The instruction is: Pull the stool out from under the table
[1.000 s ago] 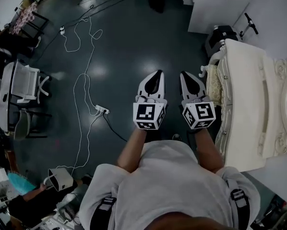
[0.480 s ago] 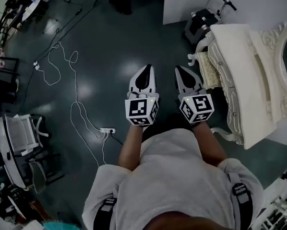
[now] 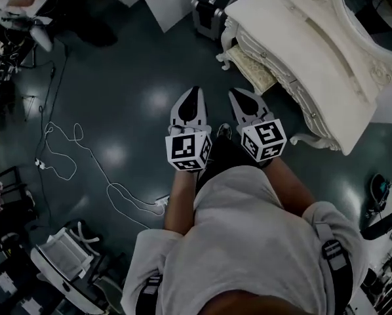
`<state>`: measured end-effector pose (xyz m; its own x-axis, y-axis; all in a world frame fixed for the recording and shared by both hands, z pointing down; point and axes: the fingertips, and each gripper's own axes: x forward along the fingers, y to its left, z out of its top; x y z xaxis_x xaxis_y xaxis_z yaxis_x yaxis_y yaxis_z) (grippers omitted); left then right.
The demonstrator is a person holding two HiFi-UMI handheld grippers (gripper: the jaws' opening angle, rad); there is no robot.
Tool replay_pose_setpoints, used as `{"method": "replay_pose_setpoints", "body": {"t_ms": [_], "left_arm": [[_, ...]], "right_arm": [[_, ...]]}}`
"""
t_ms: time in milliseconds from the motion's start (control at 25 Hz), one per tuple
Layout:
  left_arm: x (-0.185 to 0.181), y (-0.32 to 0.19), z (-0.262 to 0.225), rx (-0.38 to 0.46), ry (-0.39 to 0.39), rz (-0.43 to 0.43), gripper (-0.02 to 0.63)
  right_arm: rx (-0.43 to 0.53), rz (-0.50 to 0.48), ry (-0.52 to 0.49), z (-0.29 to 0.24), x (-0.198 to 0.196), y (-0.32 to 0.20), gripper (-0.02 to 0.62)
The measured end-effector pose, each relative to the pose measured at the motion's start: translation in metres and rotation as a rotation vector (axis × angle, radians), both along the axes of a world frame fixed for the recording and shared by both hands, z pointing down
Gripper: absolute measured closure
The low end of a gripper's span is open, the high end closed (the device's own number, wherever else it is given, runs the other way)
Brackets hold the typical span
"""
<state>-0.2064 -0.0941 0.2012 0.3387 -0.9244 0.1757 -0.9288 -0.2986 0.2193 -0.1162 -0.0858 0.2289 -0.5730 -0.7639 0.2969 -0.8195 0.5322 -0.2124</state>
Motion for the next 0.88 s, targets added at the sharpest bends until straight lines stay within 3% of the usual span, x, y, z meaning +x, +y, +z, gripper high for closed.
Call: {"method": "replay_pose_setpoints", "body": {"t_ms": [200, 520, 720, 880], "left_arm": [[0.040, -0.056, 0.015, -0.034, -0.060, 0.131, 0.595], [0.072, -0.114, 0.054, -0.114, -0.137, 0.308, 0.595], [0.088, -0.139, 0.092, -0.170, -0.120, 0.450, 0.595], [0.087, -0.160, 0.112, -0.185, -0.119, 0.577, 0.595]], "right_arm": [[-0.037, 0.098, -0.012, 0.028, 0.038, -0.047, 0.580], [-0.063, 0.203, 0.025, 0.053, 0.069, -0.101, 0.580], [-0.142, 0.376, 0.059, 0.092, 0.093, -0.104, 0.580], [-0.176, 0.503, 0.113, 0.110, 0.087, -0.101, 0.580]]}}
